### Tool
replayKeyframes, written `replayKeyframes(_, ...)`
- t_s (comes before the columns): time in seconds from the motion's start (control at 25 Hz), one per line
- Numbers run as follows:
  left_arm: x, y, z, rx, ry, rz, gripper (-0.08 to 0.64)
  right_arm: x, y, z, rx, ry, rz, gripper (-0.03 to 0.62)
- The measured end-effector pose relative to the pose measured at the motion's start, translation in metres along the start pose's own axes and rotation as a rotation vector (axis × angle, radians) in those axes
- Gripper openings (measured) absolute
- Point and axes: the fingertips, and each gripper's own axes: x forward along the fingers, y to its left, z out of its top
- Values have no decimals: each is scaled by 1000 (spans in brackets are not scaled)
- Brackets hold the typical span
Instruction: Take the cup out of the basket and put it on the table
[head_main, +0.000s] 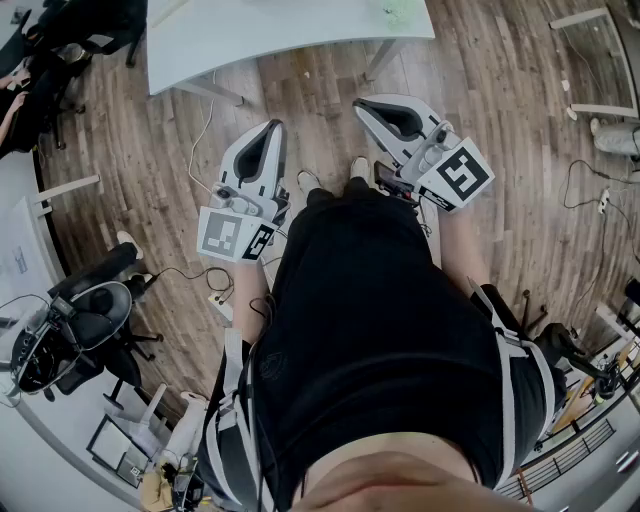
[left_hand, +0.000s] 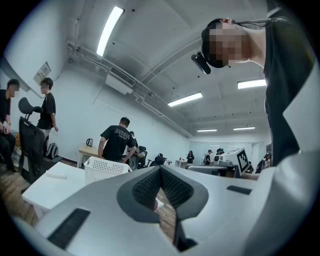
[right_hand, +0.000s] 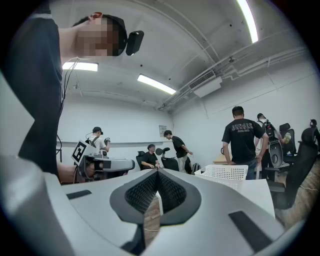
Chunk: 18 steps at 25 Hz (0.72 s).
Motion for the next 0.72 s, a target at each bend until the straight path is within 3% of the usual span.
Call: replayKeyframes(0.72,13,-19,-10,-5,24,9,17,-16,-8,1,16,-13,-23,18)
